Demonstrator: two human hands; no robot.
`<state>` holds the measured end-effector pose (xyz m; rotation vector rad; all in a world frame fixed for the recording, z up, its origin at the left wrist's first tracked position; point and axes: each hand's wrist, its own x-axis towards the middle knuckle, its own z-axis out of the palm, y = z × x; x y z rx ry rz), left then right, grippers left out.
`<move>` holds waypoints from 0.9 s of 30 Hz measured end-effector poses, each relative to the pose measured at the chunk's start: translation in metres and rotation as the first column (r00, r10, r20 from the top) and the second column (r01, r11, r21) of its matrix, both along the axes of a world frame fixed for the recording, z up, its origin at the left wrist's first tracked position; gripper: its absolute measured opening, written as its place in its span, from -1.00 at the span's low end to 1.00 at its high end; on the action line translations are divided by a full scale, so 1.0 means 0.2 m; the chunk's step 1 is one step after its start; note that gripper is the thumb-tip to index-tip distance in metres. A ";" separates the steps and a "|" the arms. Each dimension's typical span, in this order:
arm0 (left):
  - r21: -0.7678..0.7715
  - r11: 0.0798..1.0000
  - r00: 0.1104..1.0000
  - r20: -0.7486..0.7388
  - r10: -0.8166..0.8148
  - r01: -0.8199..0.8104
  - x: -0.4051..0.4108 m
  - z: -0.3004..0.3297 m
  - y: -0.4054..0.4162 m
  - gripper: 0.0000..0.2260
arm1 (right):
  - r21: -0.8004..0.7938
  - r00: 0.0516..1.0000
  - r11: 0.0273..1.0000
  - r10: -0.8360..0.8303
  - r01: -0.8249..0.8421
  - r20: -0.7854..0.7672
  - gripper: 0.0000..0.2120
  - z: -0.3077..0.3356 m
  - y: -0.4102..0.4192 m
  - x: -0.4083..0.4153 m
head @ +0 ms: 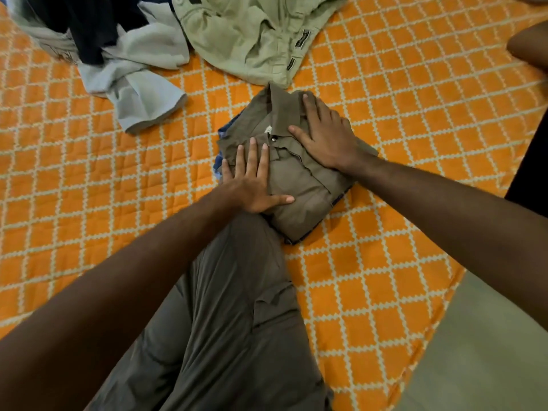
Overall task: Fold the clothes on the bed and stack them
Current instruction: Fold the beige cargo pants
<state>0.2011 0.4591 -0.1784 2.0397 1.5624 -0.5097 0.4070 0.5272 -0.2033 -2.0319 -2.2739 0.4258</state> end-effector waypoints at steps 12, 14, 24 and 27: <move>0.399 0.915 0.988 0.152 -0.007 -0.055 -0.65 0.23 0.50 -0.55 | 0.090 0.995 0.996 0.002 0.006 -0.096 -0.50 0.29 0.36 -0.32; 0.395 0.910 0.991 0.080 0.105 -0.128 -0.79 0.22 0.60 -0.53 | 0.076 0.991 0.996 0.049 -0.040 -0.125 -0.52 0.32 0.46 -0.46; 0.241 0.949 0.975 -0.031 0.218 -0.205 -1.22 -0.15 0.75 -0.27 | -0.186 0.998 0.981 -0.061 0.060 -0.001 -0.28 -0.02 0.92 -0.95; 0.271 0.939 0.976 0.033 0.214 -0.214 -1.29 -0.29 0.72 -0.28 | 0.025 0.986 0.988 -0.154 0.152 0.061 -0.53 -0.11 0.99 -0.95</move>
